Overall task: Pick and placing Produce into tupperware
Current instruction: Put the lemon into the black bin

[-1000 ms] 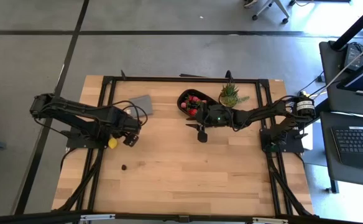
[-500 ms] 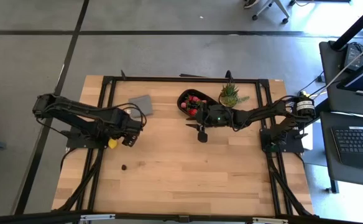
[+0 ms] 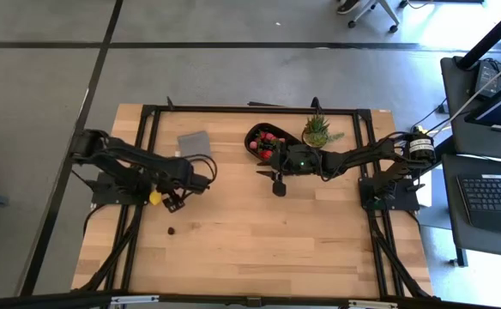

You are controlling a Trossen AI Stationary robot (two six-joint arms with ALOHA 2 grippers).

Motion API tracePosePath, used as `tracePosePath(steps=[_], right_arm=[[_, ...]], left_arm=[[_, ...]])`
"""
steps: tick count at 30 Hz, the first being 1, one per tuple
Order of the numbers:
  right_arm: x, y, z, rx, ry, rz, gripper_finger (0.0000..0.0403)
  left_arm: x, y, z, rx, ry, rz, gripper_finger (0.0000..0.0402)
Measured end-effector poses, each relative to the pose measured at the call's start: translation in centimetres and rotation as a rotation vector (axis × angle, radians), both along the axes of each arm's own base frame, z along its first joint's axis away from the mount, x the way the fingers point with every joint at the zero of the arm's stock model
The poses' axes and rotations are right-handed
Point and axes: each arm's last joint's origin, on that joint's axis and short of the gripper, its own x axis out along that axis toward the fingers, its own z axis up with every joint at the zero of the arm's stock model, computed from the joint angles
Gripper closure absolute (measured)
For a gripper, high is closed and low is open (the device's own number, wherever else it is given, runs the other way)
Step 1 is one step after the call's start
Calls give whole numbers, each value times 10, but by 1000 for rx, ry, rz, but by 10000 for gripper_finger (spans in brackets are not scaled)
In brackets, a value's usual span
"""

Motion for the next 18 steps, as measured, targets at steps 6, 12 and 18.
tracePosePath(steps=[6,12,18], right_arm=[[0,0,0,24,-2,-9,282],[0,0,0,26,-2,-10,283],[0,0,0,26,-2,-10,283]], left_arm=[[5,-2,-16,-30,122,20,94],[8,-2,-26,-26,177,35,94],[9,-3,-31,-40,198,74,94]])
